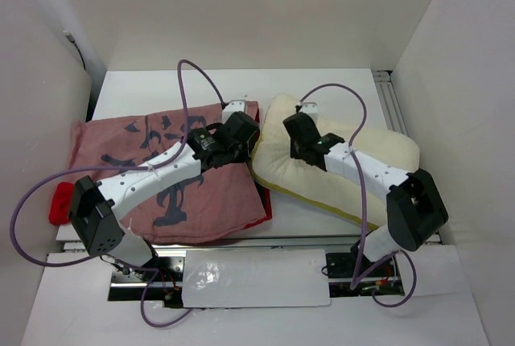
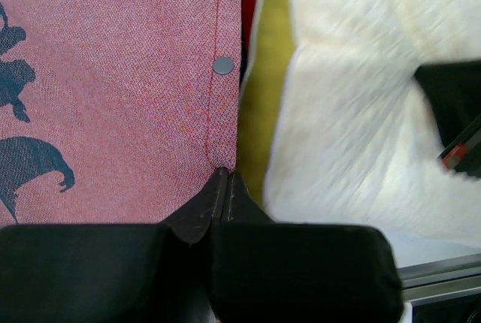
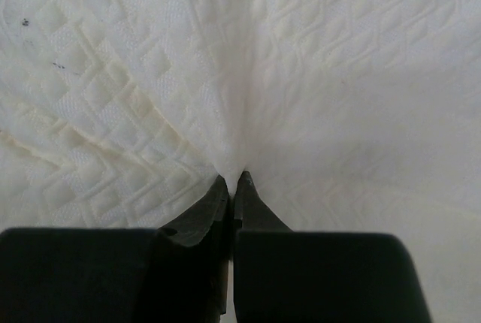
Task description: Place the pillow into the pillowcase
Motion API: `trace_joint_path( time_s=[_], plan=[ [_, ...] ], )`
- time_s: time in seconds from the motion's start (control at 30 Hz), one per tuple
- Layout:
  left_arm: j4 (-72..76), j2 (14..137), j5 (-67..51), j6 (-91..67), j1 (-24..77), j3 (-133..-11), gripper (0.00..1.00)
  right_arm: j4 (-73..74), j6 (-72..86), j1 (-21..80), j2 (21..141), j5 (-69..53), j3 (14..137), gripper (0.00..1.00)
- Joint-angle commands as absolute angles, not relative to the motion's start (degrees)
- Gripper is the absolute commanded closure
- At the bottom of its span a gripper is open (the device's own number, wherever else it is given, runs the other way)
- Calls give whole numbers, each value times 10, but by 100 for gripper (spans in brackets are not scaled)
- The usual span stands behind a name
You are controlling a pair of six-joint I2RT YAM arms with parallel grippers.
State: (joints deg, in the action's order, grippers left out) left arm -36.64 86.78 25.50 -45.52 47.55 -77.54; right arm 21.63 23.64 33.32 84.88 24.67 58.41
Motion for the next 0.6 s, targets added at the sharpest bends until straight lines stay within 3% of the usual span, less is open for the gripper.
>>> trace_joint_path(
  time_s=[0.0,0.17,0.4,0.53,0.57],
  plan=[
    [-359,854,273,-477,482,-778,100,250,297,395,840,277,614,100],
    [-359,854,279,-489,488,-778,100,300,391,477,852,330,614,100],
    [-353,844,279,-499,498,-766,100,239,468,504,889,280,582,99],
    [-382,838,279,-505,504,-753,100,239,439,504,883,296,588,38],
    [-389,832,279,-505,504,-753,100,231,414,504,872,296,588,18]
  ],
)
